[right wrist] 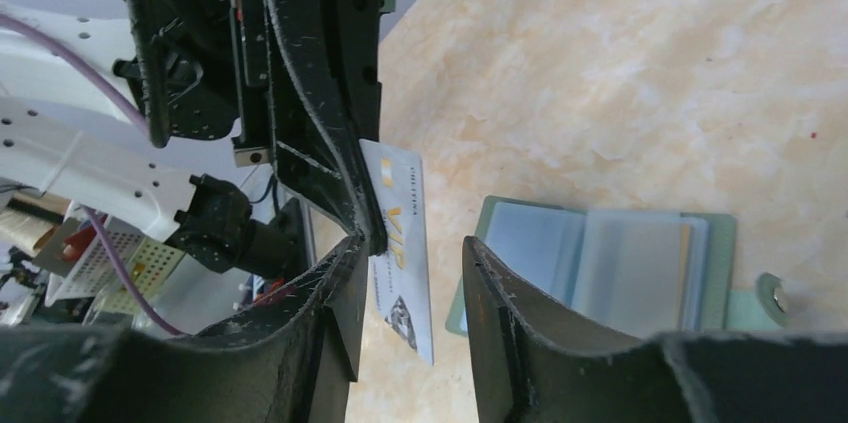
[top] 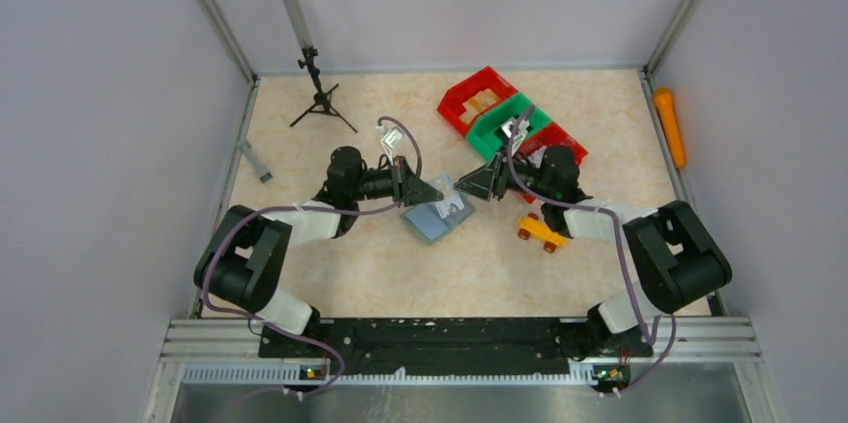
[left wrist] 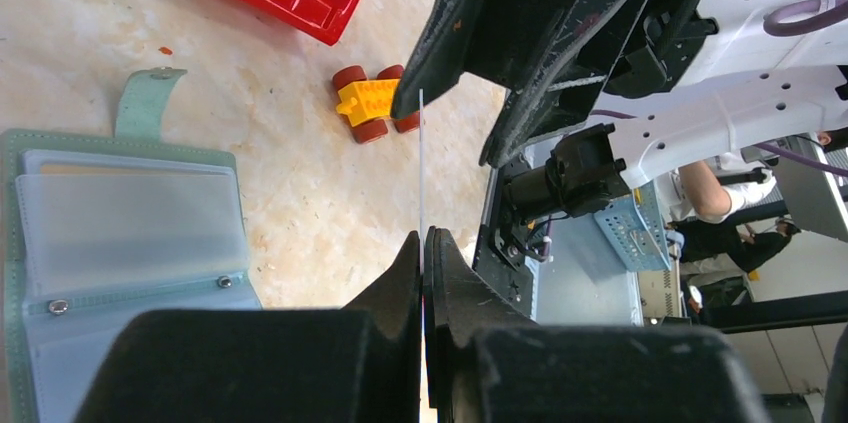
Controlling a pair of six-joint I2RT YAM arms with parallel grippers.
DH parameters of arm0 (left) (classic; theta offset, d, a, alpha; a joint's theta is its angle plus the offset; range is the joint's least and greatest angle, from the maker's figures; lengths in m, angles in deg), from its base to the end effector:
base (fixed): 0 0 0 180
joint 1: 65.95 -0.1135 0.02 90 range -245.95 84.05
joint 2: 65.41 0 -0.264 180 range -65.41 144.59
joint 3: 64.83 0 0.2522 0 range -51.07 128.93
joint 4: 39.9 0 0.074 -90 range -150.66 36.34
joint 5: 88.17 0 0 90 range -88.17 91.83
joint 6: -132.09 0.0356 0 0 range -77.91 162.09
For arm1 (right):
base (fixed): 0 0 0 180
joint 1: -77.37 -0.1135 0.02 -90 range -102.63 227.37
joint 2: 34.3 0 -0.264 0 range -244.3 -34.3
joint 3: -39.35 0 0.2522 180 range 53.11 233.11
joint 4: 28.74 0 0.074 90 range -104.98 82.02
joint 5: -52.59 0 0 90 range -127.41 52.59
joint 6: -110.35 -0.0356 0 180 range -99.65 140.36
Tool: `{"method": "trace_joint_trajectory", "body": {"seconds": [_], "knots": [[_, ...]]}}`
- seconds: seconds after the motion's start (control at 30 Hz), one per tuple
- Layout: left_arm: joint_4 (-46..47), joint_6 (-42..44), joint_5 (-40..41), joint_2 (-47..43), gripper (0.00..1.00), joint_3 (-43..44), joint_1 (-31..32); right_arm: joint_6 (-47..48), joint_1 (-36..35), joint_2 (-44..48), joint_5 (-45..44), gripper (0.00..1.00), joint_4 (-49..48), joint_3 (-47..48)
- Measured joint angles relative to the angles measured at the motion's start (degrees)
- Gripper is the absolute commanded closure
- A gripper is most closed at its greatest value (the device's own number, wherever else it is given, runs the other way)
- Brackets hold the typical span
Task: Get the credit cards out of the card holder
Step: Place the credit card in the storage box.
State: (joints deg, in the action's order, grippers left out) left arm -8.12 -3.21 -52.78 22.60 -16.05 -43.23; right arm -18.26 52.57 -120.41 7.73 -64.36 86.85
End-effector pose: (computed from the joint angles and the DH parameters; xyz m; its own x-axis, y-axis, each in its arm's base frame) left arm 0.2655 -0.1426 0.2056 -0.7731 -0.1226 -0.6223 0.5968 0.1917 -0.7792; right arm 0.2601 0.1480 0.2143 -0.6226 0.1972 -0.7573 -0.7038 0.2820 0.6521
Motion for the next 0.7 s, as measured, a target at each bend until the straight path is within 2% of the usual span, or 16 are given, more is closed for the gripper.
{"method": "trace_joint_trajectory", "body": {"seconds": [0.27,0.33,0.43,0.53,0.6,0.63,0.7], "knots": [[0.00,0.50,-0.09,-0.28,1.00,0.00,0.00,-1.62,-0.96,-1.33,3.72,0.67,-3.65,0.00],[0.04,0.50,-0.17,-0.68,1.00,0.00,0.00,-1.70,-0.98,-1.68,4.20,0.72,-4.09,0.00],[0.79,0.46,-0.48,-1.07,1.00,0.00,0.00,-1.95,-1.25,-1.95,4.74,0.74,-4.31,0.02],[1.51,0.37,-1.05,-1.16,0.97,0.00,0.00,-2.01,-1.46,-2.12,5.27,0.86,-4.42,0.02],[1.86,0.26,-1.33,-1.16,0.88,0.00,0.00,-1.99,-1.46,-2.19,5.46,0.96,-4.52,0.02],[2.05,0.24,-1.46,-1.16,0.78,0.00,0.00,-2.03,-1.46,-2.19,5.51,1.00,-4.59,0.02],[2.27,0.28,-1.22,-1.25,0.63,0.00,0.00,-2.10,-1.49,-2.19,5.95,1.00,-4.76,0.02]]}}
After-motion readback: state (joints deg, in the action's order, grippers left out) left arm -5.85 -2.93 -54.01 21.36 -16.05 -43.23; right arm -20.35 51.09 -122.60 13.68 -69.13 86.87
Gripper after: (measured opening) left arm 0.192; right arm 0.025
